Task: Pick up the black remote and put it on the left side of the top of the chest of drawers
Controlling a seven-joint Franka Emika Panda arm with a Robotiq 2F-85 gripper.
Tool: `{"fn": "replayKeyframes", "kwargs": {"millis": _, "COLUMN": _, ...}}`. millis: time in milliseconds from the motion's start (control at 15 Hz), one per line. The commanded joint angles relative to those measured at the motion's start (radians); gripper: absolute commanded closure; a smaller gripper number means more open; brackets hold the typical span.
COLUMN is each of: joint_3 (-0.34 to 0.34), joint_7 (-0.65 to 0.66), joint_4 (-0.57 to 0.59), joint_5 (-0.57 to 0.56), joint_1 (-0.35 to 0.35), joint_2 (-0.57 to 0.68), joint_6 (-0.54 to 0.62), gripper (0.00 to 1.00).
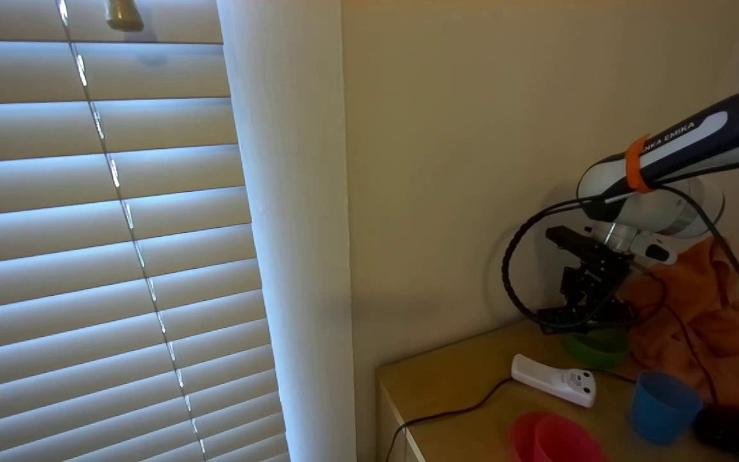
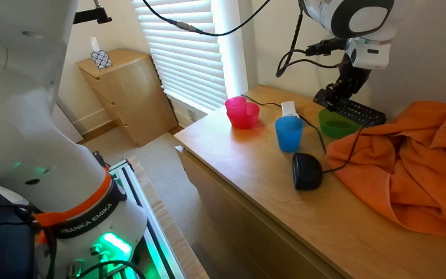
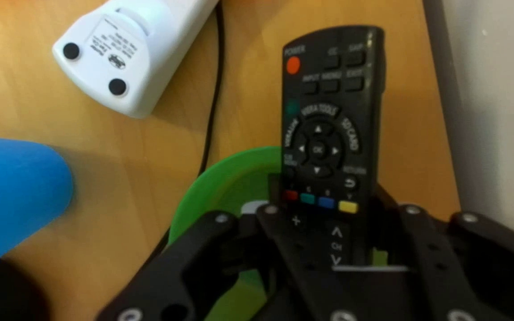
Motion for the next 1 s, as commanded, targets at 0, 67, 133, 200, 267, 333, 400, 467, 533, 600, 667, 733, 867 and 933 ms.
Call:
{"fn": "replayKeyframes", "kwargs": {"millis": 0, "joint_3": -0.021, "joint_7": 0.049, "joint_4": -0.019, "joint_5": -0.036, "joint_1": 0.013, "joint_2": -0.027, "joint_6": -0.005, "gripper": 0.82}}
{"fn": "replayKeyframes", "kwargs": {"millis": 67, "joint_3": -0.023, "joint_7": 0.055, "joint_4": -0.023, "joint_5": -0.044, "joint_1": 0.015, "joint_2": -0.033, "joint_6": -0.004, "gripper": 0.82}}
{"fn": "replayKeyframes", "kwargs": {"millis": 133, "joint_3": -0.027, "joint_7": 0.065, "joint_4": -0.032, "joint_5": -0.056, "joint_1": 0.021, "joint_2": -0.044, "joint_6": -0.001, "gripper": 0.82}}
{"fn": "replayKeyframes", "kwargs": {"millis": 200, "joint_3": -0.029, "joint_7": 0.070, "joint_4": -0.041, "joint_5": -0.065, "joint_1": 0.025, "joint_2": -0.057, "joint_6": 0.002, "gripper": 0.82}}
{"fn": "replayKeyframes", "kwargs": {"millis": 267, "joint_3": -0.032, "joint_7": 0.076, "joint_4": -0.053, "joint_5": -0.076, "joint_1": 0.033, "joint_2": -0.076, "joint_6": 0.010, "gripper": 0.82}}
{"fn": "replayKeyframes", "kwargs": {"millis": 333, "joint_3": -0.031, "joint_7": 0.072, "joint_4": -0.064, "joint_5": -0.091, "joint_1": 0.042, "joint_2": -0.098, "joint_6": 0.018, "gripper": 0.82}}
{"fn": "replayKeyframes", "kwargs": {"millis": 400, "joint_3": -0.023, "joint_7": 0.053, "joint_4": -0.063, "joint_5": -0.102, "joint_1": 0.046, "joint_2": -0.112, "joint_6": 0.014, "gripper": 0.82}}
{"fn": "replayKeyframes", "kwargs": {"millis": 467, "joint_3": -0.016, "joint_7": 0.044, "joint_4": -0.059, "joint_5": -0.113, "joint_1": 0.052, "joint_2": -0.125, "joint_6": 0.004, "gripper": 0.82}}
{"fn": "replayKeyframes", "kwargs": {"millis": 533, "joint_3": -0.008, "joint_7": 0.030, "joint_4": -0.063, "joint_5": -0.118, "joint_1": 0.057, "joint_2": -0.139, "joint_6": 0.001, "gripper": 0.82}}
{"fn": "replayKeyframes", "kwargs": {"millis": 600, "joint_3": 0.008, "joint_7": -0.003, "joint_4": -0.073, "joint_5": -0.114, "joint_1": 0.058, "joint_2": -0.159, "joint_6": 0.003, "gripper": 0.82}}
{"fn": "replayKeyframes", "kwargs": {"millis": 667, "joint_3": 0.019, "joint_7": -0.025, "joint_4": -0.078, "joint_5": -0.116, "joint_1": 0.066, "joint_2": -0.174, "joint_6": -0.001, "gripper": 0.82}}
{"fn": "replayKeyframes", "kwargs": {"millis": 733, "joint_3": 0.034, "joint_7": -0.053, "joint_4": -0.079, "joint_5": -0.115, "joint_1": 0.073, "joint_2": -0.183, "joint_6": -0.011, "gripper": 0.82}}
{"fn": "replayKeyframes", "kwargs": {"millis": 867, "joint_3": 0.047, "joint_7": -0.067, "joint_4": -0.092, "joint_5": -0.110, "joint_1": 0.088, "joint_2": -0.201, "joint_6": -0.014, "gripper": 0.82}}
{"fn": "replayKeyframes", "kwargs": {"millis": 933, "joint_3": 0.051, "joint_7": -0.064, "joint_4": -0.104, "joint_5": -0.108, "joint_1": 0.096, "joint_2": -0.211, "joint_6": -0.012, "gripper": 0.82}}
